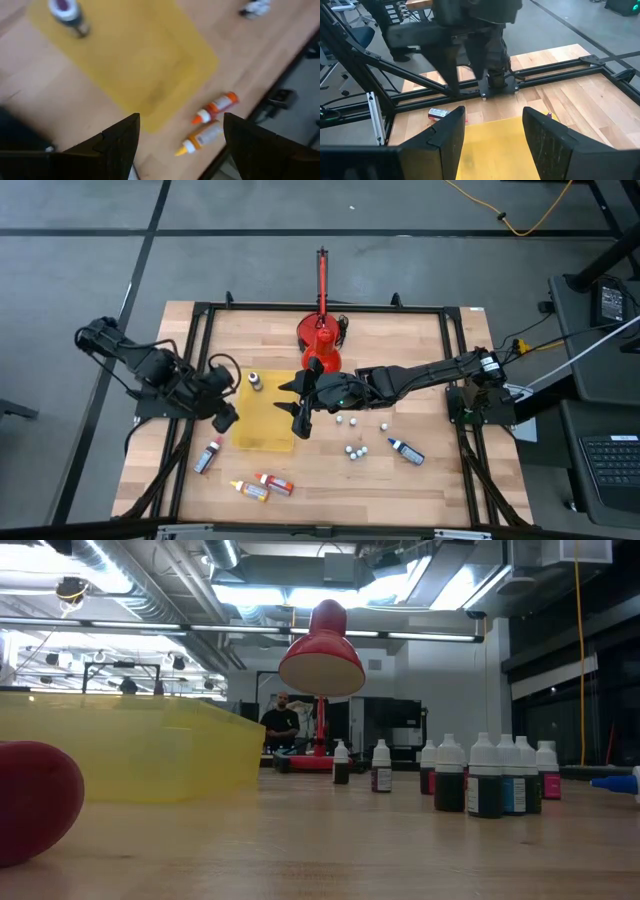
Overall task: Pick & Place food coloring
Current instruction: Put the large blue food coloring bottle into the yellow bin
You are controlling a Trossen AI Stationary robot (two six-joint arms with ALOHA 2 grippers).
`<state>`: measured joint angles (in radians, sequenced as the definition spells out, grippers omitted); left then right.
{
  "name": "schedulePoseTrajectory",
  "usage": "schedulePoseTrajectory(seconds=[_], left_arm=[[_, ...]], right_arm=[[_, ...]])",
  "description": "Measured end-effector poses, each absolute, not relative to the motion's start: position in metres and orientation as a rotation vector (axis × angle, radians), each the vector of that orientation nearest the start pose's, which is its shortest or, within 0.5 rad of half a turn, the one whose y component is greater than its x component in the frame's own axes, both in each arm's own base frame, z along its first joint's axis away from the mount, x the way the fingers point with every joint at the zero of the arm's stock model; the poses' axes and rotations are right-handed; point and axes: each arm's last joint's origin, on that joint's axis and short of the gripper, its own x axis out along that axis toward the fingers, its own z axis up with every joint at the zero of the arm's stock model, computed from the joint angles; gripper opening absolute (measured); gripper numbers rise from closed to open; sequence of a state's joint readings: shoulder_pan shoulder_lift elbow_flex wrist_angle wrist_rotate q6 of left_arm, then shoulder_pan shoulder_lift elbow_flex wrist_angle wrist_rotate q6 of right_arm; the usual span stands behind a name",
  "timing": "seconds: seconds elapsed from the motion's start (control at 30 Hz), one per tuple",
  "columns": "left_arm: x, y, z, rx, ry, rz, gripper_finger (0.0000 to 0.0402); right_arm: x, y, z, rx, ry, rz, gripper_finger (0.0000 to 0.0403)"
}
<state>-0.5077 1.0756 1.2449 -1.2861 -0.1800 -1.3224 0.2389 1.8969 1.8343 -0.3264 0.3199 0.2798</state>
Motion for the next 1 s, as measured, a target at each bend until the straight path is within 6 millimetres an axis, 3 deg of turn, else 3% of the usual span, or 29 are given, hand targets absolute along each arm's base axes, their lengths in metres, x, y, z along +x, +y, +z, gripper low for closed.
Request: schedulePoseTrajectory(seconds=[0.53, 0.87, 1.0], left_arm=[[0.163, -0.094, 0.363, -0.761, 0.895, 0.139, 0.0274], [0.173, -0.094, 0.374, -0.369, 0.647, 0.088, 0.0274], [0.179, -0.094, 0.380, -0.259, 0.572, 0.047, 0.0274]], right_arm=[[0.432, 0.097, 0.365, 0.247, 0.335, -0.086, 0.0200], [0.432, 0.098, 0.366, 0.349, 0.325, -0.092, 0.0200], [0.432, 0.102, 0.366, 0.358, 0.338, -0.010, 0.0200]])
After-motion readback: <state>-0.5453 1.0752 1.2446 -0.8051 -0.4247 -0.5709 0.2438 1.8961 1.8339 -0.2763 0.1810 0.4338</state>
